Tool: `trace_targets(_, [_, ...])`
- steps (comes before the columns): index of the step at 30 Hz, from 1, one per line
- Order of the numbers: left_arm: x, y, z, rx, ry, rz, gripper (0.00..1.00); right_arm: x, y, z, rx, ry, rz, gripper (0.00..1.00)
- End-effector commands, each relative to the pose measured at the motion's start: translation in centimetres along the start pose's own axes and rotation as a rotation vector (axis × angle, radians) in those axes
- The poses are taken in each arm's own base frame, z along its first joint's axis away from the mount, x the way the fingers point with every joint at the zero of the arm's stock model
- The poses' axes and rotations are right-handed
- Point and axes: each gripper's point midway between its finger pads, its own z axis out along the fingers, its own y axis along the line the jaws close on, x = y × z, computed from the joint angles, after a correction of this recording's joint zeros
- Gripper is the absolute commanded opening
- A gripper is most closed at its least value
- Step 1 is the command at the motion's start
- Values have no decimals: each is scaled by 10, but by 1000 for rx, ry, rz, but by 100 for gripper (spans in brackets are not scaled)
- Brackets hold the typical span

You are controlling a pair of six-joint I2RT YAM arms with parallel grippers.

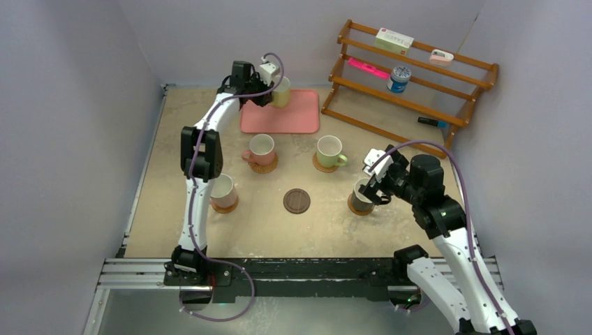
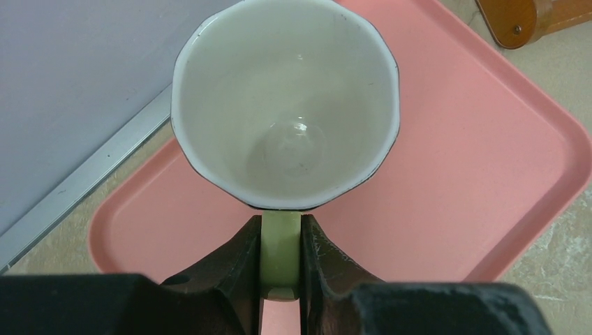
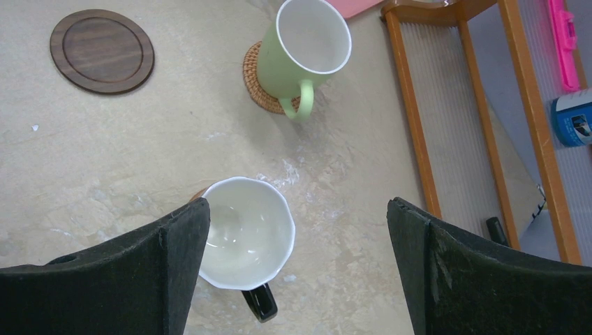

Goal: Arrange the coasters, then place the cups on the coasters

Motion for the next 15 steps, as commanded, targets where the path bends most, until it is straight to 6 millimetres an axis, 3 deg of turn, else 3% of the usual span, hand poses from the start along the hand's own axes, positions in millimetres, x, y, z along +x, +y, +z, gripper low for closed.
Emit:
trace_targets(1, [-82, 0, -46, -25, -151, 58, 0, -11, -9, -6, 43, -37, -30, 98])
trace_targets(8, [-151, -2, -103, -72, -255, 59, 0, -12, -8, -12, 49, -39, -31, 98])
trace_targets(15, [-193, -20, -165, -71, -322, 86, 0, -16, -7, -20, 54, -48, -39, 98])
